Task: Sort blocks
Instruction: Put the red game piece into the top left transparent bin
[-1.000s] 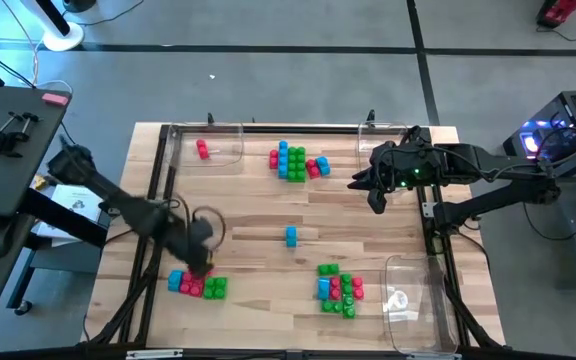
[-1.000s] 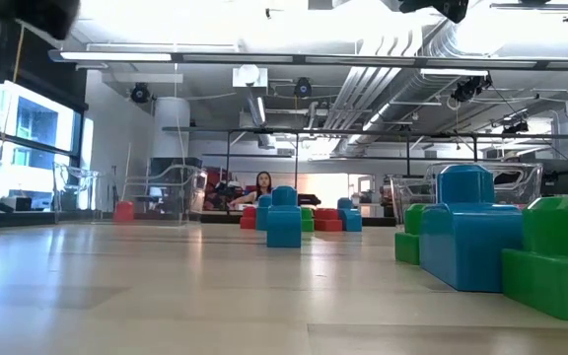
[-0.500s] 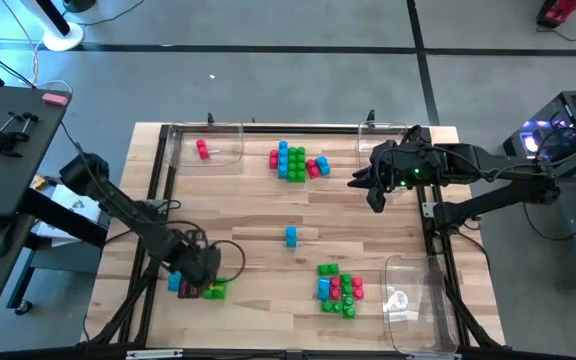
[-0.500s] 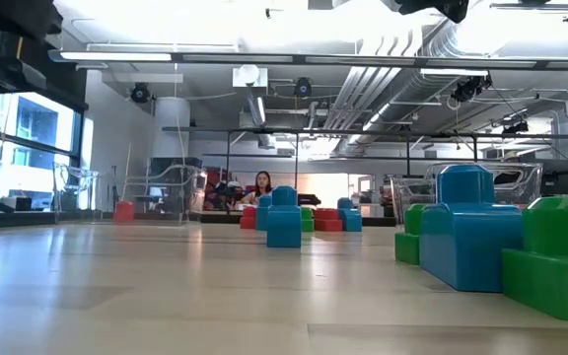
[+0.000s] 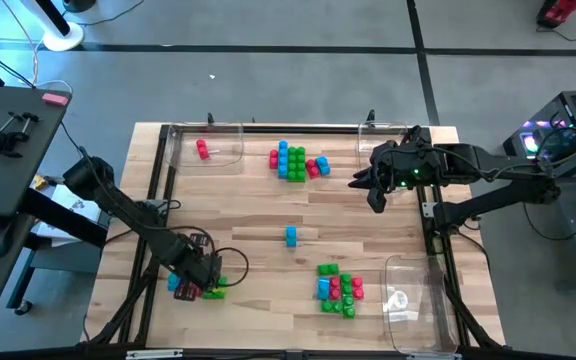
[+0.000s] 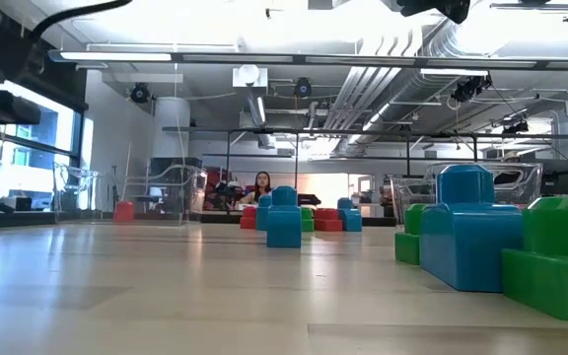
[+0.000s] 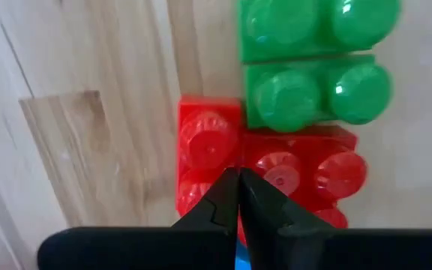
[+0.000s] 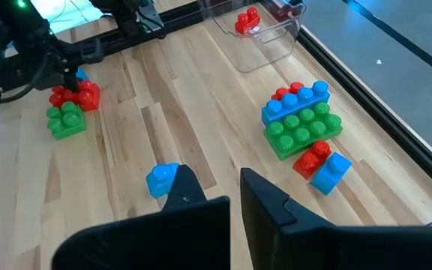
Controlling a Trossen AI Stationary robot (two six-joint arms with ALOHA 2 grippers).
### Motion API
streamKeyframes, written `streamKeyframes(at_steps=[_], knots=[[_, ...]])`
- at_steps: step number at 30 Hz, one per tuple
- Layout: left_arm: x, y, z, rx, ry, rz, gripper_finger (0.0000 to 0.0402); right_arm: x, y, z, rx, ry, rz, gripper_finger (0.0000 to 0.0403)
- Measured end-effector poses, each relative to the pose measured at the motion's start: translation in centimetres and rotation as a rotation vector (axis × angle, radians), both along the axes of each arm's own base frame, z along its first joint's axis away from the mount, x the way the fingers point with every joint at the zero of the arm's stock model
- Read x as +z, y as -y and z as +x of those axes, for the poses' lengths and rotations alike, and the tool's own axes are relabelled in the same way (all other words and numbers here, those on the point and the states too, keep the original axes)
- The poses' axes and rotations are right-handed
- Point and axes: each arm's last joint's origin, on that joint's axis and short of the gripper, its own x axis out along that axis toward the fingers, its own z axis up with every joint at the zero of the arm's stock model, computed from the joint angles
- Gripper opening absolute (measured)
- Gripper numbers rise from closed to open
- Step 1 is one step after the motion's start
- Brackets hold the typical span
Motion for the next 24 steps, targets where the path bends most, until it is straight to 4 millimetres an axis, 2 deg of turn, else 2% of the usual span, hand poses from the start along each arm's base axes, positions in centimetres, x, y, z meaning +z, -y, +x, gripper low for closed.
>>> streamKeyframes(at_steps=[7,12,18,21,24], knots=[[-0.8,-0.3,0.0,0.002,0.009,-0.008,0.0000,0.0,0.0,0.0,0.000,-0.001,0.000,0.0000],[-1.5,-1.8,0.3,0.039,0.013,0.046,0.0000,0.0,0.0,0.0,0.000,-0.002,-0.001,0.0000],[-1.4,-3.8,2.0,0.045,0.072,0.066,0.0000,0.0,0.0,0.1,-0.002,-0.001,0.001,0.0000],[-0.9,-4.7,2.4,0.078,0.048,0.059,0.0000,0.0,0.0,0.1,-0.004,0.000,0.003,0.0000],[0.5,-5.1,2.7,0.083,0.015,0.012,0.0000,0.0,0.0,0.1,-0.003,0.000,0.002,0.0000]])
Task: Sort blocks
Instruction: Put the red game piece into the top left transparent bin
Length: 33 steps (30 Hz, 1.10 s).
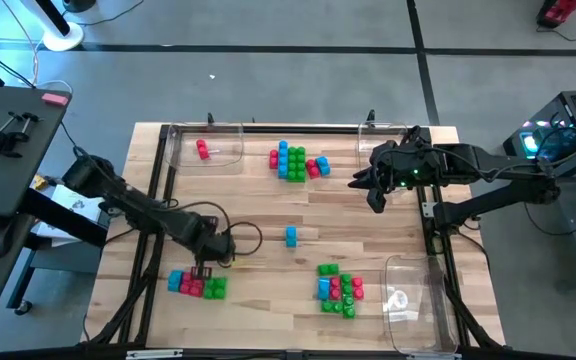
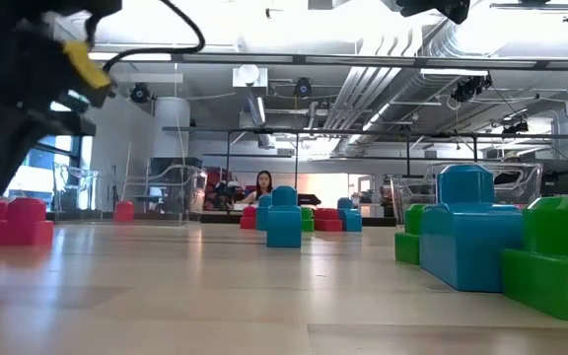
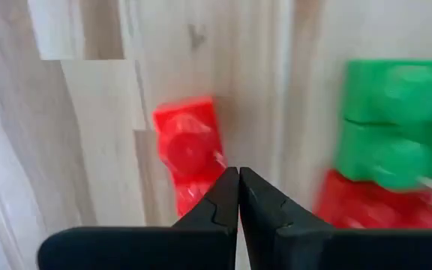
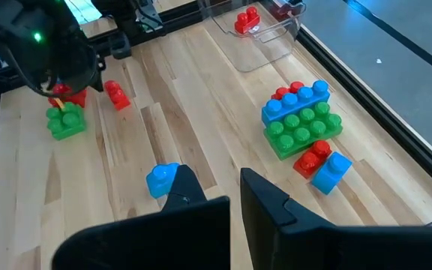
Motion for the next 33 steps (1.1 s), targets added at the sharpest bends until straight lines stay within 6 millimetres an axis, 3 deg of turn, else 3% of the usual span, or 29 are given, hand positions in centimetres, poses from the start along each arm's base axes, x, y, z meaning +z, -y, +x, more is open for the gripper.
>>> streamKeyframes(at_steps=[5,10,17,25,28,33], knots=[[2.2,-0.1,0.2,0.063,0.080,-0.048,0.0000,0.0,0.0,0.0,0.001,0.000,-0.001,0.0000],[1.9,-0.4,-0.2,0.287,0.077,-0.037,0.0021,0.0,0.0,0.0,0.002,-0.001,-0.002,0.0000],[1.3,-0.5,-0.7,0.420,0.026,-0.028,0.0122,0.0,0.1,0.0,-0.005,-0.009,-0.037,0.0000],[0.6,-0.9,-0.6,0.391,0.017,0.002,0.0258,0.0,0.1,0.0,-0.020,-0.010,-0.053,0.0000],[-0.6,-1.3,-0.8,0.387,-0.013,0.016,0.0284,0.0,0.1,0.0,-0.020,-0.010,-0.053,0.0000],[-2.3,-2.0,-1.2,0.412,-0.057,0.035,0.0290,0.0,0.1,0.0,-0.020,-0.010,-0.053,0.0000]])
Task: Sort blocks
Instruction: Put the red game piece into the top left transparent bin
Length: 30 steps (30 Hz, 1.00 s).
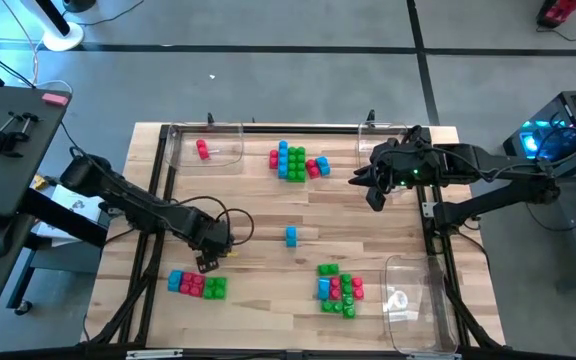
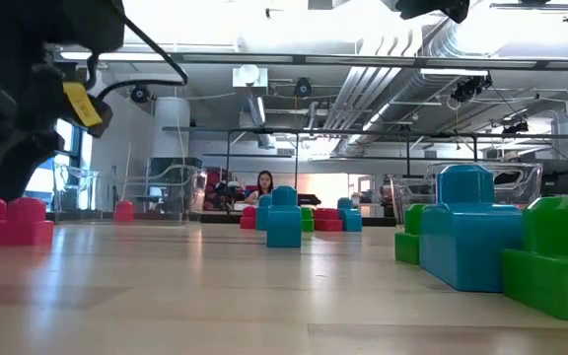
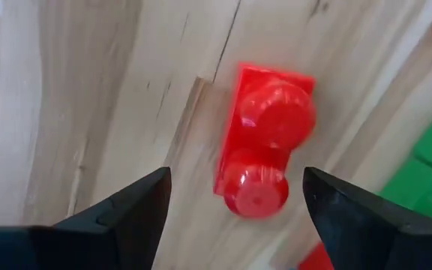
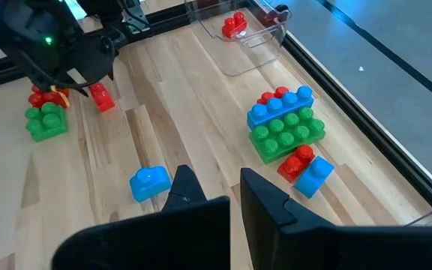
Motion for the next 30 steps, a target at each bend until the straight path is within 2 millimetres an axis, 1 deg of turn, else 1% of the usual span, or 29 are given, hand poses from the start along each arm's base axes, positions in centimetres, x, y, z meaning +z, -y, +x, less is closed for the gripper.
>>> streamKeyframes(at_steps=[6,9,11,13,16,19,21,22,23,25,28,30], knots=[[-1.1,-0.1,0.4,0.009,0.088,-0.028,0.0289,0.0,0.0,0.0,0.000,0.000,0.000,0.0000],[-1.5,-0.1,0.5,-0.024,0.110,-0.033,0.0289,0.0,0.0,0.0,-0.004,0.002,0.005,0.0000],[-1.7,-0.1,0.4,-0.052,0.106,-0.027,0.0284,0.0,0.0,0.0,-0.004,0.002,0.005,0.0000],[-1.9,-0.2,0.4,-0.075,0.099,-0.007,0.0270,0.0,0.0,0.0,-0.004,0.002,0.006,0.0000],[-2.1,-0.2,0.4,-0.086,0.091,0.010,0.0225,0.0,0.0,0.0,-0.004,0.002,0.005,0.0000],[-2.2,-0.2,0.5,-0.086,0.085,0.018,0.0151,0.0,0.0,0.0,-0.004,0.002,0.005,0.0000],[-1.8,-0.2,0.6,-0.072,0.088,-0.004,0.0100,0.0,0.0,0.0,-0.004,0.002,0.005,0.0000],[-1.4,-0.1,0.9,-0.066,0.096,-0.037,0.0090,0.0,0.0,0.0,-0.004,0.002,0.005,0.0000],[-0.7,0.0,1.2,-0.068,0.117,-0.074,0.0090,0.0,0.0,0.0,-0.004,0.001,0.005,0.0000],[1.3,0.1,2.0,-0.091,0.187,-0.148,0.0090,0.0,0.0,0.0,-0.001,0.000,0.001,0.0000],[5.2,-0.4,2.7,-0.120,0.302,-0.173,0.0090,0.0,0.0,0.0,0.000,0.000,0.000,0.0000],[8.6,-1.3,2.9,-0.117,0.411,-0.110,0.0090,0.0,0.0,0.0,0.000,0.000,0.000,0.0000]])
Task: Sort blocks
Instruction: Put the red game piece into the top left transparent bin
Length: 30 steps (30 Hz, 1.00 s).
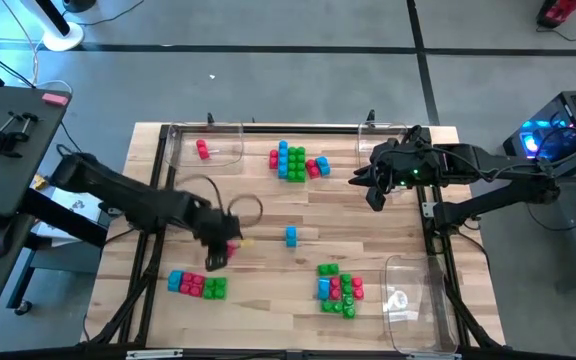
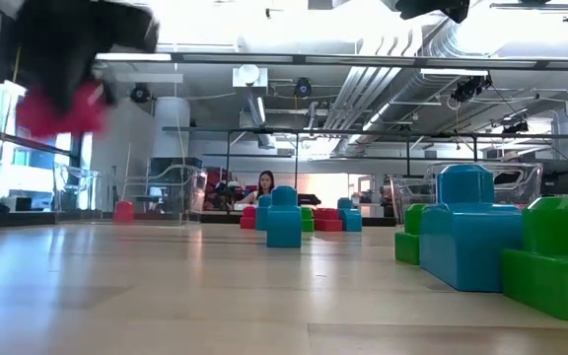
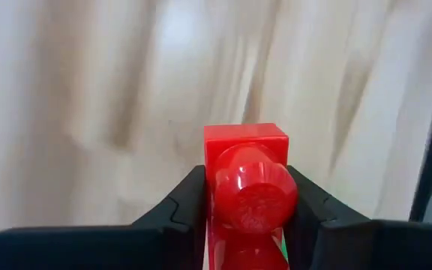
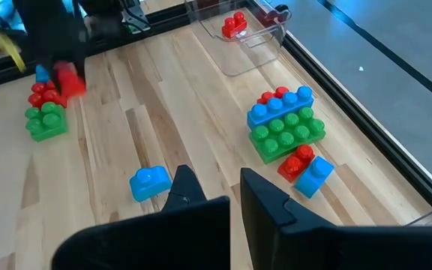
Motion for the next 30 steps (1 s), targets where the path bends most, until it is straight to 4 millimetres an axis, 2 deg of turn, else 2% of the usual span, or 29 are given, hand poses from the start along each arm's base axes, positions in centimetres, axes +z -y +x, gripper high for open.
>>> streamKeyframes(at_steps=[2,5,7,9,12,16,20,25,28,30], knots=[[3.3,-1.4,-0.3,0.060,0.105,0.123,0.0099,0.0,0.0,0.0,0.000,0.000,0.000,0.0000],[7.4,-4.2,-1.1,0.208,0.224,0.396,0.0138,0.0,0.0,0.0,0.000,0.000,0.000,0.0000],[9.4,-6.4,-1.7,0.293,0.248,0.553,0.0153,0.0,0.0,0.0,0.000,0.003,0.000,0.0000],[10.3,-8.7,-2.0,0.368,0.233,0.633,0.0155,0.0,0.0,0.0,-0.001,0.005,0.001,0.0000],[10.1,-12.4,-2.3,0.450,0.148,0.668,0.0145,0.0,0.0,0.0,-0.004,0.008,0.005,0.0000],[8.6,-17.1,-2.4,0.549,-0.015,0.727,0.0138,0.1,0.0,0.0,-0.004,0.009,0.005,0.0000],[7.4,-20.5,-2.7,0.641,-0.080,0.681,0.0165,0.1,0.0,0.0,-0.004,0.009,0.006,0.0000],[6.6,-21.7,-2.9,0.665,-0.070,0.556,0.0224,0.1,0.0,0.0,-0.004,0.009,0.006,0.0000],[6.7,-21.4,-3.1,0.660,-0.051,0.507,0.0256,0.1,0.0,0.0,-0.004,0.009,0.006,0.0000],[6.9,-20.7,-3.5,0.684,-0.025,0.399,0.0269,0.1,0.0,0.0,-0.004,0.009,0.006,0.0000]])
